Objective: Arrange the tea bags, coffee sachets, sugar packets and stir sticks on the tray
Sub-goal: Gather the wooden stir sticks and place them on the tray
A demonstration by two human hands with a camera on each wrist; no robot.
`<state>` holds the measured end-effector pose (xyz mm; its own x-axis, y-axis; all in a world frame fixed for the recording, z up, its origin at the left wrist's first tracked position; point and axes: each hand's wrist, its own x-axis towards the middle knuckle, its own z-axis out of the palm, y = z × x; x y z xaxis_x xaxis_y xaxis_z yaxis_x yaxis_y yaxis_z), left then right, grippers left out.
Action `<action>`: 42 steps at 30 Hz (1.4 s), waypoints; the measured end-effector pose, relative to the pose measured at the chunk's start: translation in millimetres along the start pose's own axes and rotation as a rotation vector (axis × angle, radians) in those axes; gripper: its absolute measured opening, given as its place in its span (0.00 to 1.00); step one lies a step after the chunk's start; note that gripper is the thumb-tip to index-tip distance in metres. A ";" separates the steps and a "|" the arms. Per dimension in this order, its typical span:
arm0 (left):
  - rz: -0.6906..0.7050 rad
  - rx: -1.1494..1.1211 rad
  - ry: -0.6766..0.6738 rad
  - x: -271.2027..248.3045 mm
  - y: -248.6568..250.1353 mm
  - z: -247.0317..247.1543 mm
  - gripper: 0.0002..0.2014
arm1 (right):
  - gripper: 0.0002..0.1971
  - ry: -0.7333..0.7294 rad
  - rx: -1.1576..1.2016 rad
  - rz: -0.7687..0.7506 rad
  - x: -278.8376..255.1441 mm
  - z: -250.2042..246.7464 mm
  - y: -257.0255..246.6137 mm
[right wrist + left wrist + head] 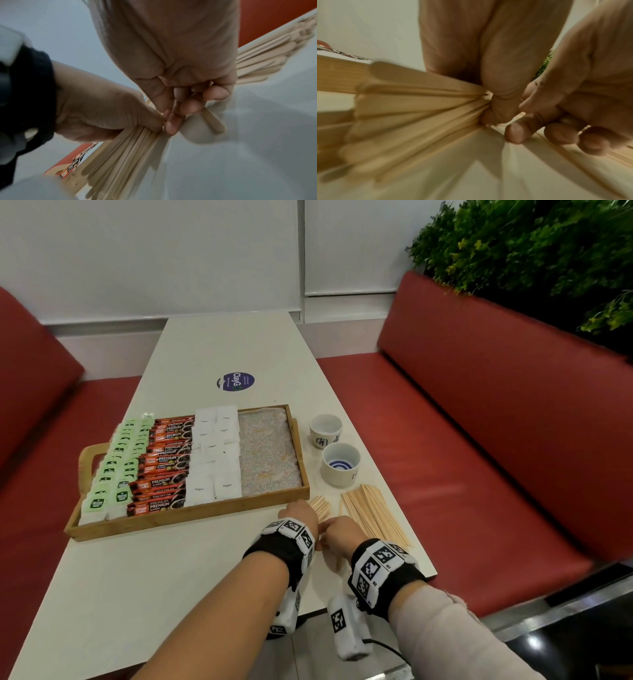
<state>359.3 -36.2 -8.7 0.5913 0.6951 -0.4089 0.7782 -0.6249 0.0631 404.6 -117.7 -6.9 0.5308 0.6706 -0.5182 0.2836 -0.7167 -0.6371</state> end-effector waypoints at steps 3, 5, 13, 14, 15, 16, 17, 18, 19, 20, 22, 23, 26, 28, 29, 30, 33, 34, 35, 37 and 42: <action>0.027 -0.017 -0.066 1.3 -3.8 -1.3 0.16 | 0.14 -0.019 -0.002 -0.009 0.1 1.4 -0.9; 0.032 -0.031 -0.103 -0.5 -6.9 -2.3 0.15 | 0.15 -0.020 0.011 -0.020 -1.9 1.5 -1.3; 0.024 -0.065 0.011 -6.3 -11.9 6.4 0.12 | 0.16 -0.058 0.238 0.049 -3.2 1.3 8.1; 0.035 -0.073 0.025 -6.6 -12.5 7.3 0.12 | 0.16 -0.062 0.217 0.032 -3.0 1.5 8.2; 0.039 -0.079 0.049 -5.9 -13.3 8.7 0.12 | 0.16 -0.055 0.209 0.015 -2.6 1.9 8.5; 0.046 -0.086 0.070 -6.7 -13.9 9.1 0.12 | 0.16 -0.054 0.232 0.015 -2.7 2.6 9.1; 0.051 -0.094 0.094 -7.0 -15.1 9.5 0.12 | 0.16 -0.055 0.268 0.019 -2.3 3.7 10.8; 0.051 -0.101 0.111 -8.1 -15.7 9.8 0.11 | 0.16 -0.052 0.290 0.020 -1.8 4.2 13.0; 0.042 -0.117 0.120 -8.9 -17.1 9.6 0.11 | 0.17 -0.050 0.311 0.019 -2.3 4.4 14.3; 0.033 -0.138 0.120 -9.3 -19.1 9.7 0.11 | 0.17 -0.050 0.325 0.015 -2.3 4.3 15.7; 0.021 -0.193 0.120 -9.5 -24.0 9.4 0.12 | 0.14 -0.044 0.370 0.017 -1.7 4.0 18.2; 0.009 -0.217 0.111 -9.4 -26.2 8.8 0.13 | 0.12 -0.044 0.393 0.025 -2.0 3.9 18.1; -0.003 -0.248 0.084 -10.1 -30.5 6.8 0.17 | 0.12 -0.037 0.417 0.034 -0.8 5.6 20.6; -0.002 -0.274 0.074 -9.9 -31.1 4.2 0.17 | 0.13 -0.029 0.428 0.038 -0.4 6.4 21.6; 0.002 -0.288 0.078 -10.1 -31.8 2.6 0.16 | 0.14 -0.027 0.427 0.037 0.3 6.9 22.2; 0.007 -0.301 0.087 -10.1 -32.6 1.2 0.16 | 0.14 -0.029 0.419 0.037 0.9 7.0 22.6; 0.024 -0.356 0.100 -9.2 -36.2 -1.6 0.15 | 0.15 -0.029 0.409 0.036 0.5 7.1 22.0; 0.033 -0.379 0.102 -9.4 -37.9 -2.7 0.16 | 0.16 -0.027 0.405 0.037 0.0 7.1 21.8; 0.042 -0.409 0.100 -9.1 -39.8 -3.9 0.16 | 0.15 -0.024 0.404 0.037 -0.7 6.8 21.7; 0.074 -0.501 0.116 -8.9 -45.1 -6.7 0.17 | 0.12 -0.009 0.409 0.032 -3.9 4.9 20.1; 0.213 -0.847 0.279 -14.3 -66.7 -11.8 0.17 | 0.11 0.116 0.393 -0.084 -12.4 -3.0 1.0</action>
<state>301.4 -0.2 3.7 0.6841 0.7245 -0.0841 0.4767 -0.3568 0.8034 400.7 -127.2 0.6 0.6117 0.6818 -0.4012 0.0158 -0.5176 -0.8555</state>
